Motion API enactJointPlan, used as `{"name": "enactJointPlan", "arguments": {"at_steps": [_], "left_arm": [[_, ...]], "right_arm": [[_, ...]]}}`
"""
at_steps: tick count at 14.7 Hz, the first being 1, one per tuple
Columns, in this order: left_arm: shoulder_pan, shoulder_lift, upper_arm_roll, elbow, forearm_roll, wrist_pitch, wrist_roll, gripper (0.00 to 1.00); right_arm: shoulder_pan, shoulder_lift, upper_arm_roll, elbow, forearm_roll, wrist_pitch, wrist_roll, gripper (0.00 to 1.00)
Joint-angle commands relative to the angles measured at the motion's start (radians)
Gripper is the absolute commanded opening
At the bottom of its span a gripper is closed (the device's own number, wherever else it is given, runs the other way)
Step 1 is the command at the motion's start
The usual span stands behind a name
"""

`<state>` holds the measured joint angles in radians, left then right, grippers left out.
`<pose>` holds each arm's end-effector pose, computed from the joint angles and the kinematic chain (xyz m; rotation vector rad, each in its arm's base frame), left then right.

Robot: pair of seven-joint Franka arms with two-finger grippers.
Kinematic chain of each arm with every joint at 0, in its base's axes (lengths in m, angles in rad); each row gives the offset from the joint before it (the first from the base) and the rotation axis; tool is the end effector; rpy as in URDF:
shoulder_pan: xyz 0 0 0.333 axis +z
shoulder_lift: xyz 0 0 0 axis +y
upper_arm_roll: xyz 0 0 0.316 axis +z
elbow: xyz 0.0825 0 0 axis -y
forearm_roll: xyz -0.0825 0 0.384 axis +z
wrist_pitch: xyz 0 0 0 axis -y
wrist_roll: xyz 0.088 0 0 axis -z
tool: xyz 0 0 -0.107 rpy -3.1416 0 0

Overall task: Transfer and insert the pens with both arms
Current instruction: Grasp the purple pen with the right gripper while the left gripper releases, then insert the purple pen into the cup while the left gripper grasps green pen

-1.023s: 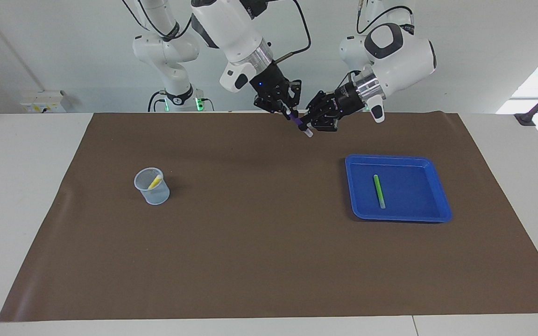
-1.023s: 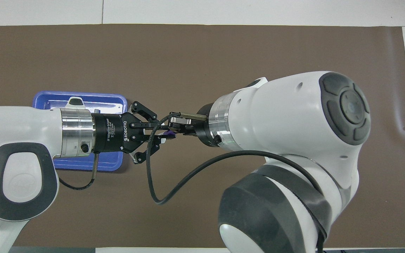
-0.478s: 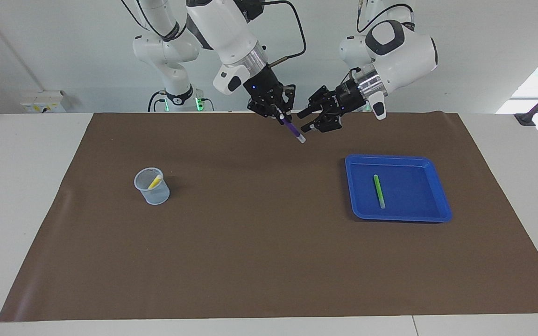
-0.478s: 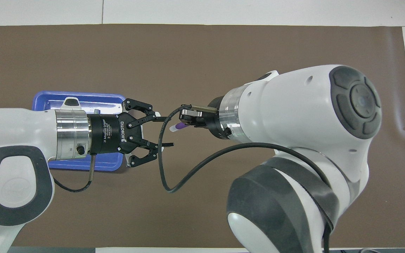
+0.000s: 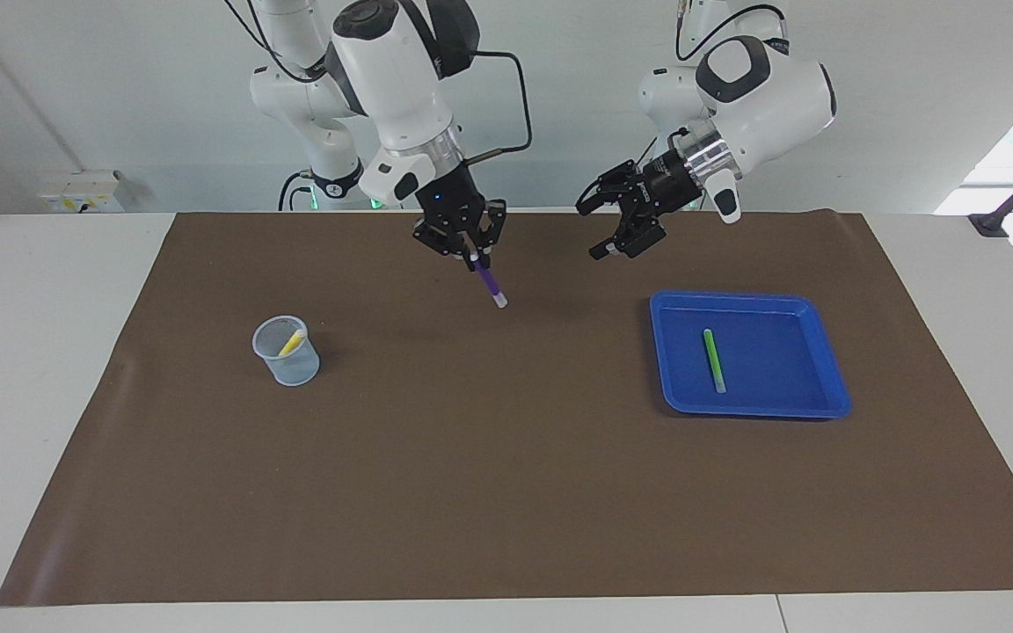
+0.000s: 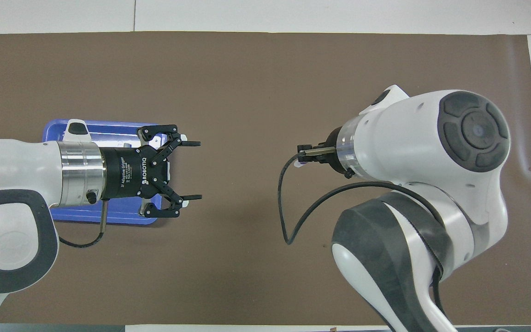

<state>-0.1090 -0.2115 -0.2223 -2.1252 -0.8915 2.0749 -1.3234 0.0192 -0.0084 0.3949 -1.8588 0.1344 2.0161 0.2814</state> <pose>0.4722 -0.2116 0.5296 1.8874 1.5589 -0.5885 0.5243 0.2397 0.5321 -2.9628 -0.1261 -0.1685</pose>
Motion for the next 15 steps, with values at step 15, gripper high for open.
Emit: {"name": "enactJointPlan", "arguments": {"at_steps": [15], "left_arm": [[0.218, 0.256, 0.000, -0.042, 0.814, 0.121, 1.237, 1.00]], "right_arm": [[-0.015, -0.203, -0.415, -0.332, -0.208, 0.113, -0.556, 0.00]]}}
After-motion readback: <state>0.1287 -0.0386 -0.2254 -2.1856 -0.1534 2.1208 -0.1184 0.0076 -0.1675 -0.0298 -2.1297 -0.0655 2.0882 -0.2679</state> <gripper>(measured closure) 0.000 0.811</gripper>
